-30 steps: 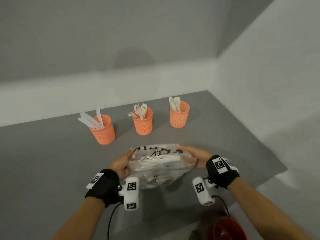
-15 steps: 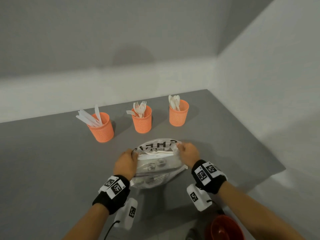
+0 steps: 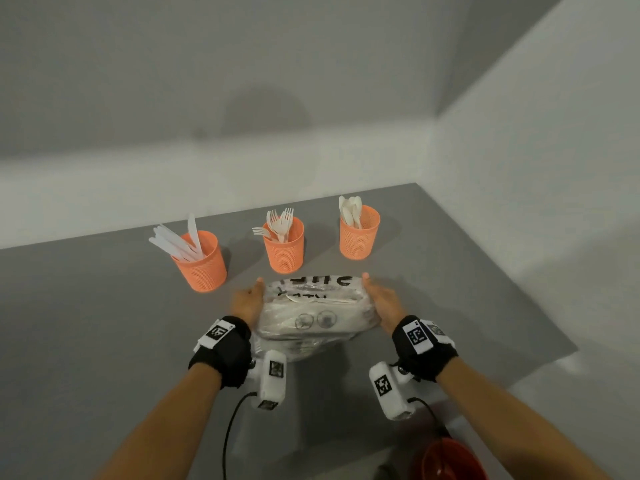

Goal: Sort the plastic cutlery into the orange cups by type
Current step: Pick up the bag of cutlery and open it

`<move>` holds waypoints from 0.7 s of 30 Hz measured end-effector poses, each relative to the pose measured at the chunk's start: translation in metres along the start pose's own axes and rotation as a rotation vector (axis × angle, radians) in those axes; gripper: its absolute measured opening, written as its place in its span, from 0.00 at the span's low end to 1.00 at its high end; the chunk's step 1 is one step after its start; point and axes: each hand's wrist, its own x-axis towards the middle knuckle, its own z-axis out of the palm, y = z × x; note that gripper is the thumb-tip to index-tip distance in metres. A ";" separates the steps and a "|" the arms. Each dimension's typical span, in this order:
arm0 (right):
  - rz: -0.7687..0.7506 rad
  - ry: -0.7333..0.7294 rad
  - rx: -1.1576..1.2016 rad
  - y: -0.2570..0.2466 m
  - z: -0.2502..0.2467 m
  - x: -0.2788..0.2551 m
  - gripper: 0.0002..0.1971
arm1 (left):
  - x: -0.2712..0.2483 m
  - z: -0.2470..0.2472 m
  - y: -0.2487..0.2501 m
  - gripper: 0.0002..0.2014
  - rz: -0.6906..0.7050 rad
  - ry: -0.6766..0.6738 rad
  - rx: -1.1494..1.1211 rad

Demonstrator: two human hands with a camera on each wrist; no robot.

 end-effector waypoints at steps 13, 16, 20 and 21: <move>-0.080 -0.188 -0.692 -0.003 -0.005 -0.008 0.24 | -0.004 -0.023 -0.013 0.40 -0.092 -0.073 0.615; -0.044 -0.215 -0.527 0.002 -0.003 -0.010 0.19 | -0.008 -0.013 -0.003 0.39 -0.092 -0.057 0.635; 0.087 -0.286 -0.261 0.003 -0.006 -0.018 0.08 | -0.015 -0.007 0.009 0.35 -0.114 -0.109 0.703; 0.120 -0.308 -0.203 0.002 -0.006 -0.020 0.07 | -0.017 -0.007 0.012 0.31 -0.115 -0.116 0.723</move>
